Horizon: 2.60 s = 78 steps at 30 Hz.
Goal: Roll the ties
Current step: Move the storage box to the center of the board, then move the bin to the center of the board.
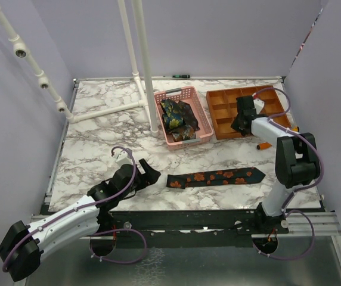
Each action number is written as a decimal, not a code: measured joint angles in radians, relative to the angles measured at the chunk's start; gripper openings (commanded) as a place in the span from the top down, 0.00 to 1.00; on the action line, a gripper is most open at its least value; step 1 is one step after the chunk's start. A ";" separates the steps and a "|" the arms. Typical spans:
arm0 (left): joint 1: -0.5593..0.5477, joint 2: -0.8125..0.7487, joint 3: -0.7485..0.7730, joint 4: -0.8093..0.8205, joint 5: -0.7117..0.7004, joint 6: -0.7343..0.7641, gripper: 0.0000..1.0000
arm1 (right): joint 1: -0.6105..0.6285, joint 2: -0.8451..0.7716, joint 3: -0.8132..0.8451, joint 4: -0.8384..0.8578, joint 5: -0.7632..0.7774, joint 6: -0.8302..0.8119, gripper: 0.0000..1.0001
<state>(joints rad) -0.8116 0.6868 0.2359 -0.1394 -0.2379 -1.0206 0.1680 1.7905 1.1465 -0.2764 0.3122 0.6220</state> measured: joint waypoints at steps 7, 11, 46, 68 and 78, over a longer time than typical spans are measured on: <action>0.000 0.002 0.000 0.026 0.013 0.002 0.16 | 0.000 -0.119 -0.138 -0.002 -0.002 0.119 0.89; 0.000 0.002 0.000 0.034 0.018 0.001 0.16 | 0.000 -0.180 -0.205 0.000 -0.021 0.166 0.95; 0.000 0.130 0.105 0.063 0.104 0.107 0.16 | 0.200 -0.610 -0.418 -0.237 -0.089 0.222 0.42; 0.001 -0.122 0.137 -0.193 0.019 0.107 0.16 | 0.260 0.196 0.556 -0.280 -0.117 -0.199 0.38; 0.001 -0.086 0.161 -0.203 0.009 0.113 0.16 | 0.260 0.424 0.706 -0.370 -0.109 -0.264 0.83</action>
<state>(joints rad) -0.8104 0.6006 0.3973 -0.3424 -0.2291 -0.9073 0.4282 2.2147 1.8526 -0.6460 0.2035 0.3576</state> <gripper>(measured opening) 0.837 0.328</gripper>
